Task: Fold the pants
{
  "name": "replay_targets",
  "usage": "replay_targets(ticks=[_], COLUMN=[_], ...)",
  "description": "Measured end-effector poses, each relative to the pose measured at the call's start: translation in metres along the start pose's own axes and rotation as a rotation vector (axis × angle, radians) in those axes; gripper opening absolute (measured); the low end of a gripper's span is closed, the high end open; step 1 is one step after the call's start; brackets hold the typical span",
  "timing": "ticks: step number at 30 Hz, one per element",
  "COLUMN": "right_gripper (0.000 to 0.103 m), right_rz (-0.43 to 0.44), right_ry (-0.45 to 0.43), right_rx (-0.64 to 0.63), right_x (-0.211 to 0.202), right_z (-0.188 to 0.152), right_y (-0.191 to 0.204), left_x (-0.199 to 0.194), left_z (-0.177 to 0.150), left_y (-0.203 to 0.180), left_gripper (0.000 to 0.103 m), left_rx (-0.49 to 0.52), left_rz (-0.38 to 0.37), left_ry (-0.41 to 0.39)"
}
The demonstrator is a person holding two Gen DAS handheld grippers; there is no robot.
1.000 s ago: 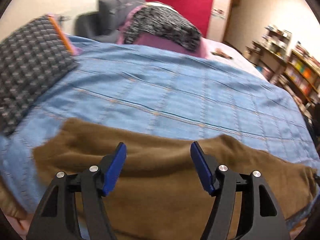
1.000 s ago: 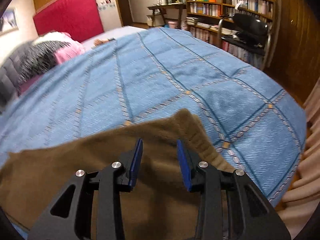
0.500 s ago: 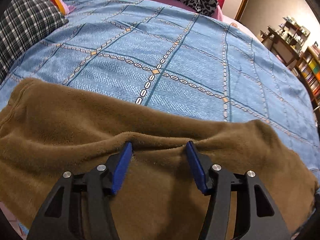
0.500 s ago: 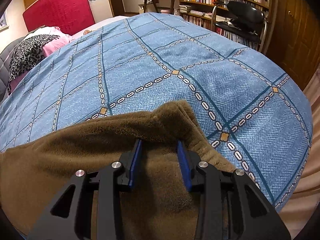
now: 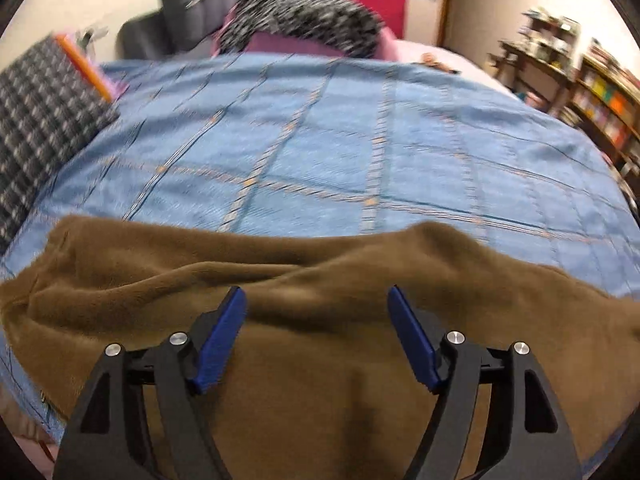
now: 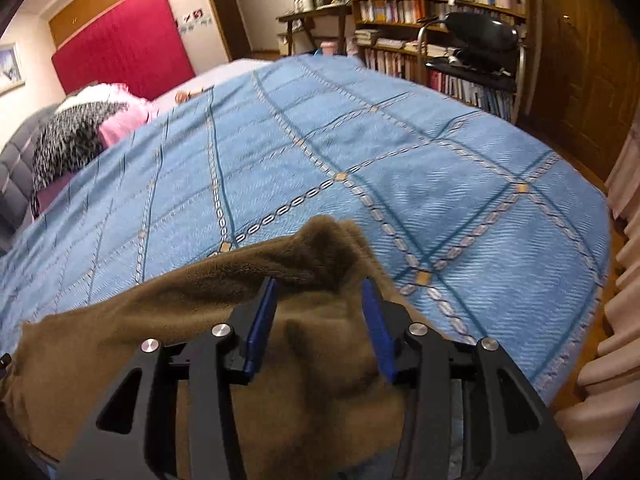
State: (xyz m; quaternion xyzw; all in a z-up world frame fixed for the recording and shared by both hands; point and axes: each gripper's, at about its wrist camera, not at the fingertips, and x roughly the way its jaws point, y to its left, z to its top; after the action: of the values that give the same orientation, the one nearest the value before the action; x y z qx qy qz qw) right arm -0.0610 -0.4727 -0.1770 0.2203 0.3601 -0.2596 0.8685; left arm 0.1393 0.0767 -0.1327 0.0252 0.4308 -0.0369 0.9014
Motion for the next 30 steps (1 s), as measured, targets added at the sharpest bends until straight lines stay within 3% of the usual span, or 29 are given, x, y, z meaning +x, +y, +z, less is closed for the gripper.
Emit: replay_targets(ticks=[6, 12, 17, 20, 24, 30], right_gripper=[0.045, 0.045, 0.045, 0.045, 0.050, 0.059], right_rz=[-0.022, -0.047, -0.034, 0.051, 0.106, 0.145], right_ry=[-0.005, 0.007, -0.001, -0.029, -0.052, -0.023], right_rx=[0.016, -0.009, -0.008, 0.082, 0.224, 0.274], right_x=[-0.020, -0.011, -0.005, -0.017, -0.038, -0.048], right_z=[-0.018, -0.030, -0.032, -0.032, -0.035, -0.050], right_y=[-0.015, -0.023, -0.029, -0.044, -0.075, -0.093], left_x=[-0.030, -0.036, -0.031, -0.021, -0.023, -0.040], left_z=[-0.020, -0.050, -0.080, -0.097, -0.094, -0.085], left_y=[-0.066, -0.126, -0.162, -0.175, -0.177, -0.190], left_gripper=[0.074, 0.074, 0.074, 0.075, 0.076, 0.076], left_rx=[0.116, 0.234, 0.355, 0.424, 0.414, 0.419], left_rz=[-0.177, -0.334, -0.351, -0.309, -0.313, -0.365], left_ry=[0.000, 0.067, 0.115, 0.116, 0.117, 0.078])
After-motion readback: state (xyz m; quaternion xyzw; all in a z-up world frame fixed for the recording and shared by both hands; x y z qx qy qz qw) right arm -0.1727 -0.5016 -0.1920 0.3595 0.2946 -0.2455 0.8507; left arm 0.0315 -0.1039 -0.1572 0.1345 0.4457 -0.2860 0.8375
